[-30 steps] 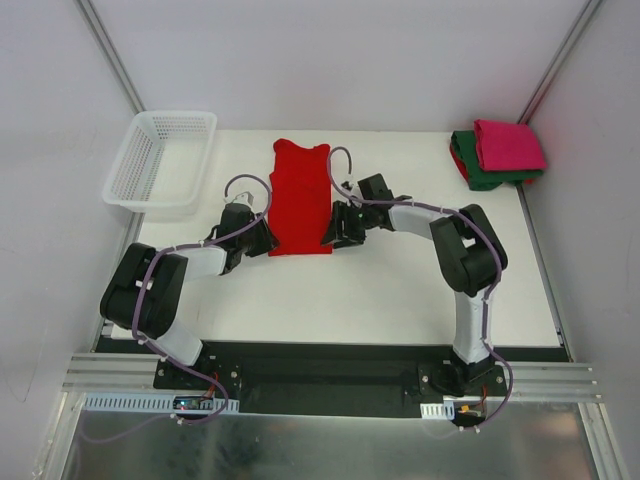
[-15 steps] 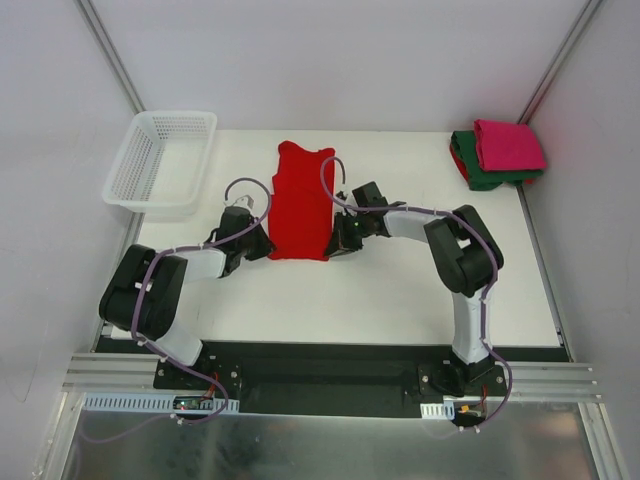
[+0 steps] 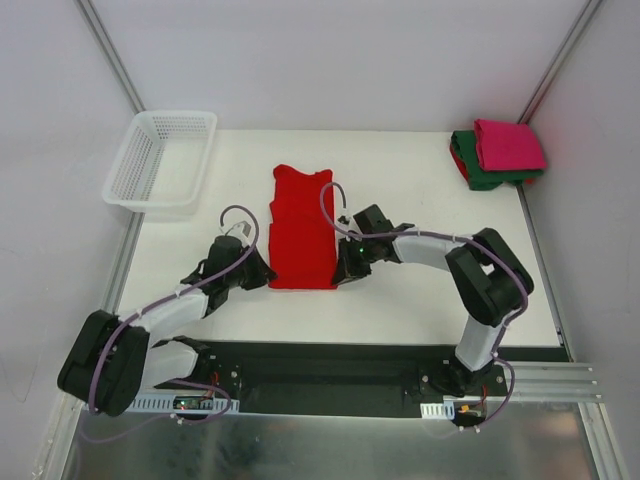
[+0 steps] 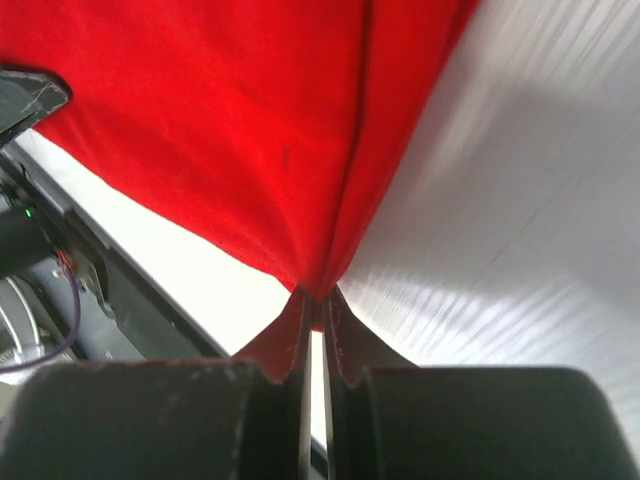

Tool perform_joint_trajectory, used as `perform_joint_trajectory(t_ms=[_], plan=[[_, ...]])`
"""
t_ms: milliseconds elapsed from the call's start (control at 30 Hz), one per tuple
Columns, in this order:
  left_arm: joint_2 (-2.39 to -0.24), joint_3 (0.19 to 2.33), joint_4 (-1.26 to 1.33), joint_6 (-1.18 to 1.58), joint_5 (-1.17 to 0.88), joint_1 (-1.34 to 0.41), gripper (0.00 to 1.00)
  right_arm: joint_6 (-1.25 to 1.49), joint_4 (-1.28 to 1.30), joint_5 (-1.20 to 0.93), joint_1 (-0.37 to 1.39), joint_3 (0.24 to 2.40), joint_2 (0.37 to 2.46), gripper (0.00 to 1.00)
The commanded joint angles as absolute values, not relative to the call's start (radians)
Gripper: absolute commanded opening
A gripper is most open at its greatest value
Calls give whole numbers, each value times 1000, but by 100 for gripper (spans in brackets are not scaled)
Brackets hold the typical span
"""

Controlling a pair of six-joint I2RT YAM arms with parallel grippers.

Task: Fold and stack the t-shirts
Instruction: Grab one side of the 2/3 rectangular tshirt with both arms

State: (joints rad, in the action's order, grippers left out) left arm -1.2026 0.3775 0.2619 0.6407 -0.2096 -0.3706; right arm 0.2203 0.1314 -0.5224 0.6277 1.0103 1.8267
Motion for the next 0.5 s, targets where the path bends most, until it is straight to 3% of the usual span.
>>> perform_joint_trajectory(t_ms=[0,233,467], plan=[[-1019,279,135,712,-177,-443,0,232,189,-463,689,919,1668,1],[-718,143,-38,859,-131,-572,0,336,190,-399,836,795,1519,1],[-630,288,-219,815,-58,-617,0,325,342,-252,885,888,1430,1]])
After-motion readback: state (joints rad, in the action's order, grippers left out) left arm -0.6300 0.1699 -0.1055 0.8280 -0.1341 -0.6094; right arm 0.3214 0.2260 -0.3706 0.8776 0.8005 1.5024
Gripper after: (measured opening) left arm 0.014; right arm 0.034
